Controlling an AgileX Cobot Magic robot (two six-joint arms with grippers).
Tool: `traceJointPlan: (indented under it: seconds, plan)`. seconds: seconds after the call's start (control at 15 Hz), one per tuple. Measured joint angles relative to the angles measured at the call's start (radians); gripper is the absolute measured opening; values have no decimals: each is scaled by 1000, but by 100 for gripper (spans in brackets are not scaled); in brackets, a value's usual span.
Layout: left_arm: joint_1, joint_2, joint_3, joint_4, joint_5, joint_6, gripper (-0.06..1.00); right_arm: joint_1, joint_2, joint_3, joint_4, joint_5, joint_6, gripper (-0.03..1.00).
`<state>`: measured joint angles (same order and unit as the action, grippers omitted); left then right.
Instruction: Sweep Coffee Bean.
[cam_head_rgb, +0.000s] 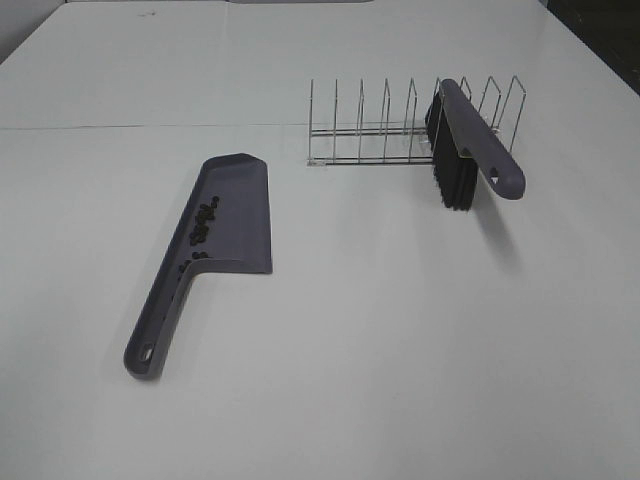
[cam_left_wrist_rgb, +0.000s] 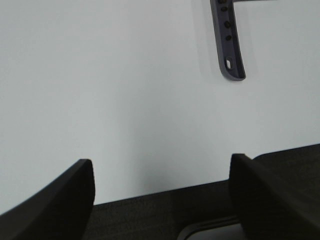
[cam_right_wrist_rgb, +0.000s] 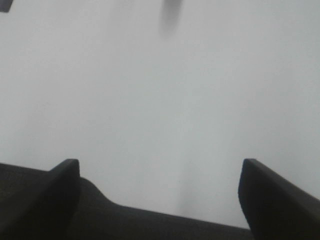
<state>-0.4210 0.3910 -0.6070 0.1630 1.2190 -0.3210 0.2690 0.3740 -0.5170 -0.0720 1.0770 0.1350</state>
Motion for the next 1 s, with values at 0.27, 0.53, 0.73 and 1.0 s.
traceJointPlan:
  seconds: [0.27,0.53,0.73,1.0]
  plan:
    - [0,-187,72,31,-67,0,70,0,-41,14,-3,-12,-44,76]
    - [0,-248,99,32,-142,38,70,0,-42,15,-3,-12,-45,76]
    - [0,-248,99,31,-147,39,70,0,-42,15,-3,-12,-45,76]
    - [0,-248,99,31,-147,41,70,0,-42,15,-3,-12,-45,76]
